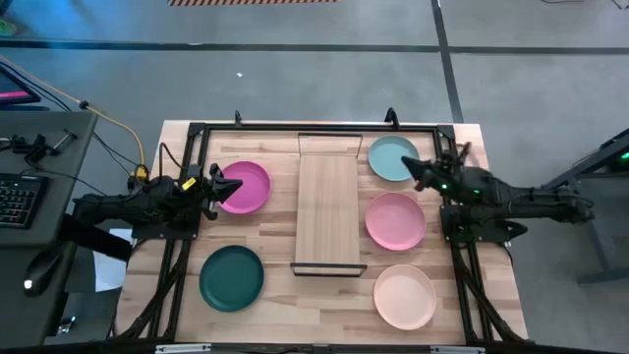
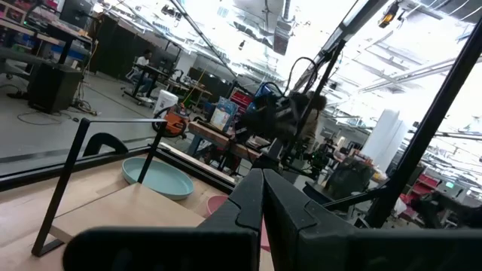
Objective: Place and stack plates onto a shelf
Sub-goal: Put the blue plate on the shelf
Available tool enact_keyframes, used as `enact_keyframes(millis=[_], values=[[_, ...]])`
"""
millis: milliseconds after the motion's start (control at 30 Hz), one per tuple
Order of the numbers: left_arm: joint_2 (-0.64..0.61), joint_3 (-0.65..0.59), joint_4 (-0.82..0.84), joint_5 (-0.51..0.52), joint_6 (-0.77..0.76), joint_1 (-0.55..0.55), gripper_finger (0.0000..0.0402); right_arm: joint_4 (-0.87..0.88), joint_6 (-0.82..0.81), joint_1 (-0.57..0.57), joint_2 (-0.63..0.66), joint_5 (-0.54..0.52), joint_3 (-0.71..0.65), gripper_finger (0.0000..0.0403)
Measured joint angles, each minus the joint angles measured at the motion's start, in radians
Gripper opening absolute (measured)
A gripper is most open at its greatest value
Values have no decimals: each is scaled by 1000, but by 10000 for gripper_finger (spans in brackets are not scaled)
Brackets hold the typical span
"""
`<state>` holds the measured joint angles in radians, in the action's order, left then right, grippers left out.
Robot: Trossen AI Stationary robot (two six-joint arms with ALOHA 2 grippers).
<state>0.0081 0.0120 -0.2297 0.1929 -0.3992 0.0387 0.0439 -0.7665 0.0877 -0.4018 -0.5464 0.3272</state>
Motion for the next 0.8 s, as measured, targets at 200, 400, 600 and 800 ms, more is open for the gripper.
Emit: enact_keyframes(millis=[200,400,600,800], values=[[0,0,0,0,0,0,1,244,-27,36,-194,45,119,0],[0,0,0,0,0,0,1,246,-71,122,-325,31,186,0],[0,0,1,0,0,0,1,395,-344,261,-429,173,247,8],[0,0,1,0,0,0,1,574,-381,383,-543,252,288,102]])
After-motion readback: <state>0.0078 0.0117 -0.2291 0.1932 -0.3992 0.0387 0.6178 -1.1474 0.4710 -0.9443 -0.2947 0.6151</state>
